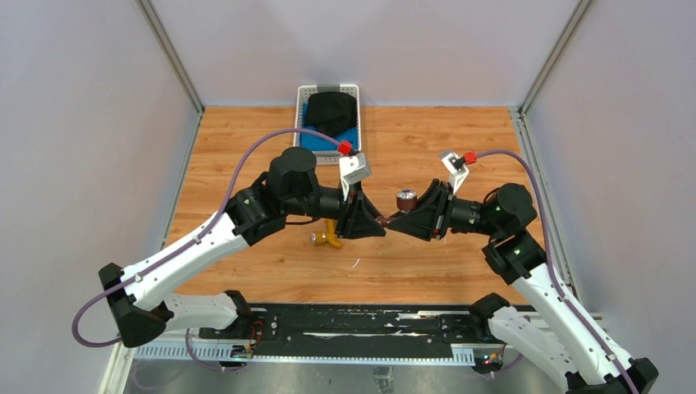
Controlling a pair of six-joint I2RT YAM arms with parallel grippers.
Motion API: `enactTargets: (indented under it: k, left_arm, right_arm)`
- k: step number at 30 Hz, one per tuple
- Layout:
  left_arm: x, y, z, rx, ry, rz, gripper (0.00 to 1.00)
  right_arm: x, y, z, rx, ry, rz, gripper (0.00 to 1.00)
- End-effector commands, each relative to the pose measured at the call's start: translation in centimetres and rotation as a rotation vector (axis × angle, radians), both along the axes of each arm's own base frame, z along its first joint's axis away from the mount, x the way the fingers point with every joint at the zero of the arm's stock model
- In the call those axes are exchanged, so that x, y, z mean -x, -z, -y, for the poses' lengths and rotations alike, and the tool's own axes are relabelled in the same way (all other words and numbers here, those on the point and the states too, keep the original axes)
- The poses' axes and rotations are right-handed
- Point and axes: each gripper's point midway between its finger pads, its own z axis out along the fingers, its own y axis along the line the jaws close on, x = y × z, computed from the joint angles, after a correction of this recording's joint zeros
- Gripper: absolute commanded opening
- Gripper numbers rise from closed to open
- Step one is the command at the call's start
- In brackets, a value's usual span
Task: Install the water faucets
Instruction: Adjust the water faucet.
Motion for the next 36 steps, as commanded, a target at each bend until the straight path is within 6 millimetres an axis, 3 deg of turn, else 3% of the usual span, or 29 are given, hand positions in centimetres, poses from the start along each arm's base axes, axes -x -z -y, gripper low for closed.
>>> enactTargets:
  k: [1, 5, 12, 15, 17, 20, 24, 25, 27, 28, 31, 34, 36]
  left_arm:
    - [0.4, -2.0, 0.5, 0.05, 0.046, 0.025, 0.0]
    - [0.6, -1.8, 0.4, 0.044, 0.059, 0.025, 0.0]
    - [0.9, -2.0, 0.4, 0.05, 0.074, 0.027, 0.0]
    - [0.9, -2.1, 0.4, 0.051, 0.073, 0.031, 0.0]
    - [0.9, -2.2, 0.3, 0.053, 0.076, 0.032, 0.0]
    - [1.0, -2.3, 0.3, 0.056, 0.082, 0.028, 0.0]
    - [0.9, -2.4, 0.1, 0.052, 0.067, 0.04, 0.0]
    - [0.9, -2.4, 0.0, 0.048, 0.063, 0.045, 0.05]
    - [0.5, -2.3, -0.3, 0.028, 0.035, 0.056, 0.43]
    - [0.3, -2.3, -0.6, 0.021, 0.021, 0.059, 0.56]
    - [-0.2, -2.2, -1.2, 0.003, -0.012, 0.067, 0.83]
    - [-1.2, -2.0, -2.0, -0.02, -0.082, 0.069, 0.98]
    - [-2.5, -1.4, -2.5, -0.043, -0.168, 0.056, 1.0]
  right_arm:
    - [0.7, -0.7, -0.4, 0.0, -0.026, 0.035, 0.19]
    - [0.6, -0.8, -0.4, 0.006, -0.022, 0.043, 0.33]
    - [0.6, -0.4, -0.7, 0.029, -0.033, 0.043, 0.38]
    - [0.5, -0.2, -0.8, 0.042, -0.033, 0.045, 0.35]
    - [0.4, -0.2, -0.9, 0.043, -0.03, 0.046, 0.27]
    - [0.1, -0.4, -0.9, 0.039, -0.009, 0.051, 0.02]
    - [0.6, -1.2, -0.6, 0.009, 0.006, 0.121, 0.0]
    - [0.5, -1.1, -0.3, 0.015, 0.034, 0.13, 0.0]
    - [0.2, -1.1, 0.4, 0.034, 0.095, 0.171, 0.0]
    - [-0.1, -1.0, 0.7, 0.053, 0.128, 0.185, 0.0]
    - [-0.9, -0.3, 1.8, 0.119, 0.218, 0.205, 0.0]
    - [-1.8, 0.2, 3.1, 0.164, 0.316, 0.24, 0.0]
    - [-2.8, 0.7, 4.5, 0.21, 0.413, 0.277, 0.0]
